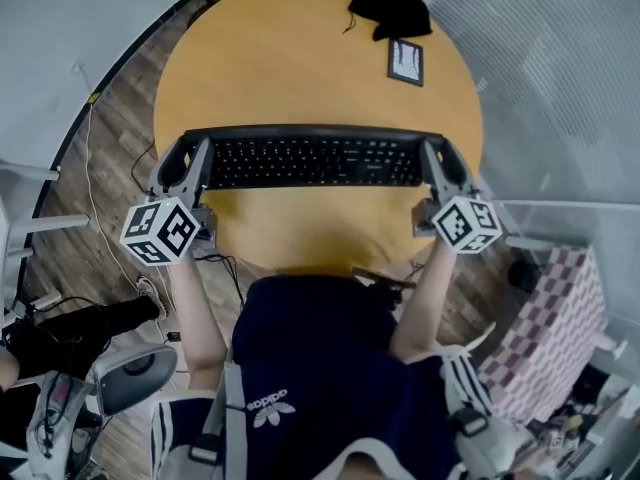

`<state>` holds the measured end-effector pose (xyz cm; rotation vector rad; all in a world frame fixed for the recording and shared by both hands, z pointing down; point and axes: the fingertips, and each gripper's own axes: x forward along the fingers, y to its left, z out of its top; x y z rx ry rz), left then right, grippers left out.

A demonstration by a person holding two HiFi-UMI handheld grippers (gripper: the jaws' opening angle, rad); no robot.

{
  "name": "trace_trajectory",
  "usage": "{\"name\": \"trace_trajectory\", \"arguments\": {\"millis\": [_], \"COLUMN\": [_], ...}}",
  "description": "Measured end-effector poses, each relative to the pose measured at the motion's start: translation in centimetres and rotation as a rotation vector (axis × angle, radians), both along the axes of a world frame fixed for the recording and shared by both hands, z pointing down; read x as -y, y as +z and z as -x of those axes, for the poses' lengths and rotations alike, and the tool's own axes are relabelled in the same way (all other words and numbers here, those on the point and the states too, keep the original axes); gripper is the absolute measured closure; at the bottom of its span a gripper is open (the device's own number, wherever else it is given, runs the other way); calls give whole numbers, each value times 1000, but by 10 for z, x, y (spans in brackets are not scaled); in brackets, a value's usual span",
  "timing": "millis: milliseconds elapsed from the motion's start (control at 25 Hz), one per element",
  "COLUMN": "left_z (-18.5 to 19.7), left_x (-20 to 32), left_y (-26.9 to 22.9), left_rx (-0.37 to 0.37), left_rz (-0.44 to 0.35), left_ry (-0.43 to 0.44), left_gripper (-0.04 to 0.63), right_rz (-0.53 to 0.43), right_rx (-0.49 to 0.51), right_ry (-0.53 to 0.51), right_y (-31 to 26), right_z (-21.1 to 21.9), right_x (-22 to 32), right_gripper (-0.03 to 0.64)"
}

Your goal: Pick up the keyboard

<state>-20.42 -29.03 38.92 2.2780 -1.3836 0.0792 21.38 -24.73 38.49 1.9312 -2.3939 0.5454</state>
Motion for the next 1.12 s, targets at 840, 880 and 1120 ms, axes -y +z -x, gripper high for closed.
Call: {"name": "trace_trajectory", "arguments": {"millis": [840, 880, 1120], "left_z": [14, 14, 15], "left_x": [-77, -76, -75], "left_y": [-132, -132, -134], "left_rx": [-75, -79, -90], "left_rz": [-322, -325, -331], "left_ry": [14, 17, 23], "left_gripper": [400, 400, 400], "right_rz": [-278, -287, -325], "right_rx": [-111, -113, -116], "right_ry": [-2, 3, 4], "right_y": [-147, -148, -151], "right_z": [18, 19, 20], "right_x": [-92, -93, -97], "right_gripper": [442, 442, 442]}}
